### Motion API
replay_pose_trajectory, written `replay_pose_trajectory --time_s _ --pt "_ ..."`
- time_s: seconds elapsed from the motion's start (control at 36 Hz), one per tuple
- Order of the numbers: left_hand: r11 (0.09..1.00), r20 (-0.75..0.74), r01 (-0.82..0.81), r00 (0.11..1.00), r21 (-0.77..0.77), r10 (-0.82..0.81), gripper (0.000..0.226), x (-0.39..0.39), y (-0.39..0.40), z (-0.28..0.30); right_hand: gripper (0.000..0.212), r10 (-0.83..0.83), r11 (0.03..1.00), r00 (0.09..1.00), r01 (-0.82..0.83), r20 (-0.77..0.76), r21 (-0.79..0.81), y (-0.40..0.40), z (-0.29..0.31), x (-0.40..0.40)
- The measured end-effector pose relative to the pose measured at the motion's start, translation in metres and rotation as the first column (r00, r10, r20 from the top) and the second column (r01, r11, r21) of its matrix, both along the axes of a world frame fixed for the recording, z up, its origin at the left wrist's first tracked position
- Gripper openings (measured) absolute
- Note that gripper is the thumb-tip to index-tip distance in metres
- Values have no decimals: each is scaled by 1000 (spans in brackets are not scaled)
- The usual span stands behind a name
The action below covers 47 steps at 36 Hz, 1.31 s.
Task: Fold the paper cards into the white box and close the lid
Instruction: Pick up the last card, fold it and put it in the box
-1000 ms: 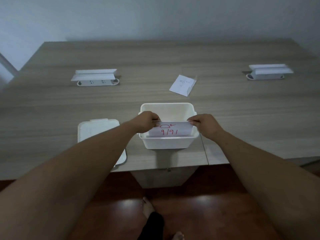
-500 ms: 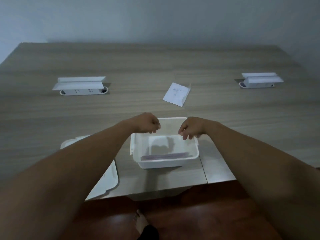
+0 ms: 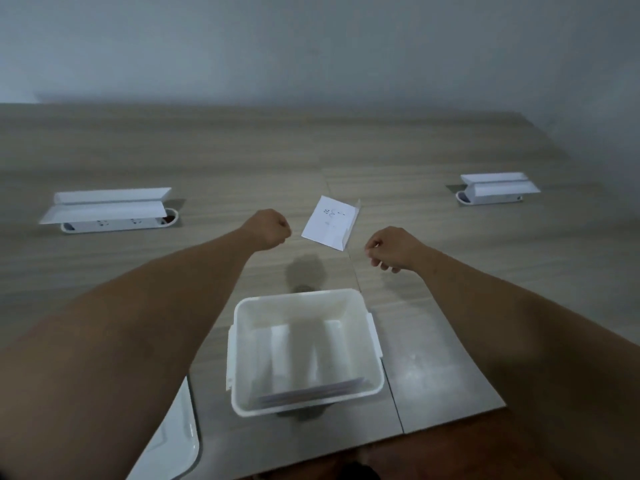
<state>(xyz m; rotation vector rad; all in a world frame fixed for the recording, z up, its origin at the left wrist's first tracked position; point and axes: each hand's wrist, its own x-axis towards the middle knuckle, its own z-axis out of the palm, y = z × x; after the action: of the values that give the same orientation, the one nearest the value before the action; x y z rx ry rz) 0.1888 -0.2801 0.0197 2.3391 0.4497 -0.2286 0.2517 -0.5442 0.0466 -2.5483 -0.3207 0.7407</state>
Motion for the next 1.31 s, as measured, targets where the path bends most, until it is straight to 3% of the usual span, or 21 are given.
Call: replay_pose_trajectory --time_s 0.19,0.28,0.42,0.56,0.64,0.89,1.17,1.31 --pt "996 -51 -54 997 69 58 27 40 -8 -26 26 -71 997 995 72 72 -2 20 -31 55" --pt "993 -101 -49 993 107 60 30 59 -11 -43 20 -85 996 994 85 70 10 32 -51 76" --pt "986 -195 4 980 164 29 46 88 -16 -80 16 -207 975 978 209 -41 77 52 -93 104" --pt "976 -245 128 966 177 -82 48 103 -22 -110 33 -272 956 956 281 -108 81 69 -130 121" --pt "968 -267 149 959 202 -92 54 112 -18 -131 33 -307 949 946 313 -107 46 78 -150 131" --pt "980 -158 85 986 179 -56 50 116 -26 -151 25 -280 960 960 280 33 -15 78 -154 137" --pt "991 44 54 997 126 -60 55 108 -18 -101 23 -272 962 957 269 104 39 67 -99 125" --pt "919 156 188 955 347 -254 68 84 -1 -54 8 -182 983 963 182 201 17 54 -52 111"
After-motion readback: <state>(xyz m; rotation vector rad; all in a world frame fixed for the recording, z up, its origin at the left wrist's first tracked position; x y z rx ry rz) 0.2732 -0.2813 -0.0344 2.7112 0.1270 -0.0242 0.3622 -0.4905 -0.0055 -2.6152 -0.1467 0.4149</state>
